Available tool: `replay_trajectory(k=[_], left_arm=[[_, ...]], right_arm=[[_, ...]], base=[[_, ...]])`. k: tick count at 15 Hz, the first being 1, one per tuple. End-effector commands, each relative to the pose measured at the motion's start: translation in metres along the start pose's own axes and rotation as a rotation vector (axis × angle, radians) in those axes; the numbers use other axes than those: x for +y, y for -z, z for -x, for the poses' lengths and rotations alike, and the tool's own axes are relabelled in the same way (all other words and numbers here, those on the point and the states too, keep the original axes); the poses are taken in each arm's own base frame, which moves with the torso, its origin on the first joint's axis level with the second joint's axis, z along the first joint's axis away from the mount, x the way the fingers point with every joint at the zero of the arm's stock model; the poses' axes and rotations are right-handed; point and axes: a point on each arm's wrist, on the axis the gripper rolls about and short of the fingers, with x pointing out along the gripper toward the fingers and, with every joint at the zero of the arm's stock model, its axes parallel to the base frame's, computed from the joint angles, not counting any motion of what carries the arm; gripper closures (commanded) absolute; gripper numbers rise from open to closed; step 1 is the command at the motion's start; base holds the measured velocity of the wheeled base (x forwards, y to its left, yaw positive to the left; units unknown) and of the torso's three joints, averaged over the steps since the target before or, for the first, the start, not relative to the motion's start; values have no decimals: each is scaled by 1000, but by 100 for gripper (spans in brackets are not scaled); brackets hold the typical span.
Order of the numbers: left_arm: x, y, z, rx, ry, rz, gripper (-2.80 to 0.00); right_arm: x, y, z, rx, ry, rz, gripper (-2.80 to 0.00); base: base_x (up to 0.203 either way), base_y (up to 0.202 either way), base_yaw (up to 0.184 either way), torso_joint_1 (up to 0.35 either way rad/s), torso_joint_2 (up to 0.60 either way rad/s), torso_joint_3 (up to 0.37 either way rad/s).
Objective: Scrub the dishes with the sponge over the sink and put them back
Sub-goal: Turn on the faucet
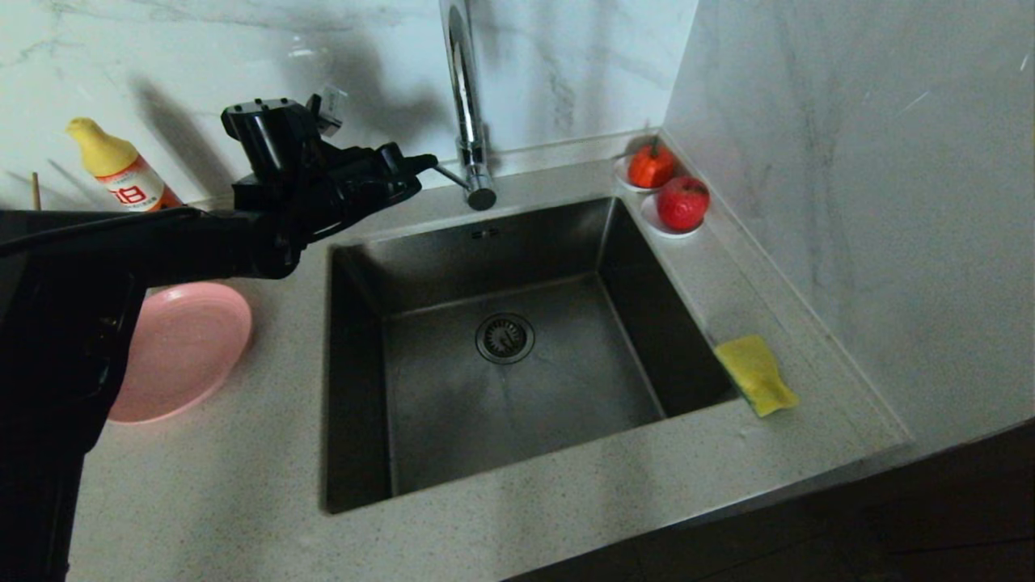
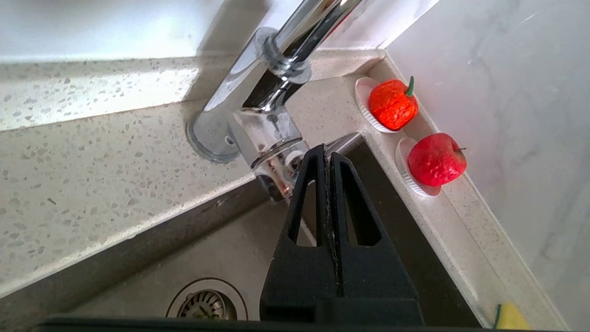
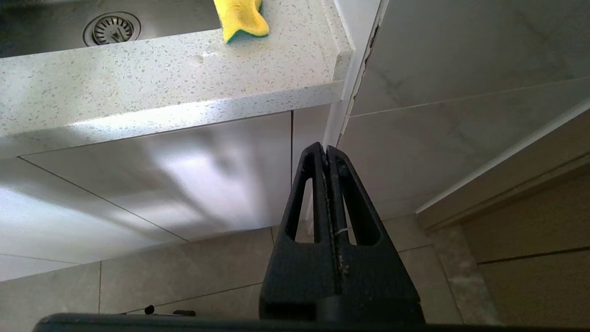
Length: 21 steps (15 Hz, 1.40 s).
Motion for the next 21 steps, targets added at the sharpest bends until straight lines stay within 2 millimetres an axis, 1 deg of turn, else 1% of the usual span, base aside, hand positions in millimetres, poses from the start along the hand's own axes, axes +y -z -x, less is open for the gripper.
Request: replay_trajectory(k=[1, 8, 16, 21], left_arm=[[0, -1, 1, -3, 3, 0, 0], [9, 11, -4, 17, -7, 11, 0], [10, 13, -4, 20, -6, 12, 0], [10, 19, -7, 30, -5, 20, 0]], right_arm=[[0, 0, 0, 0, 0, 0, 0], [0, 0, 0, 0, 0, 0, 0], [0, 0, 0, 0, 0, 0, 0], [0, 0, 0, -1, 0, 0, 0]], base=[[0, 0, 0, 0, 0, 0], [0, 0, 0, 0, 0, 0], [0, 0, 0, 0, 0, 0], [0, 0, 0, 0, 0, 0]])
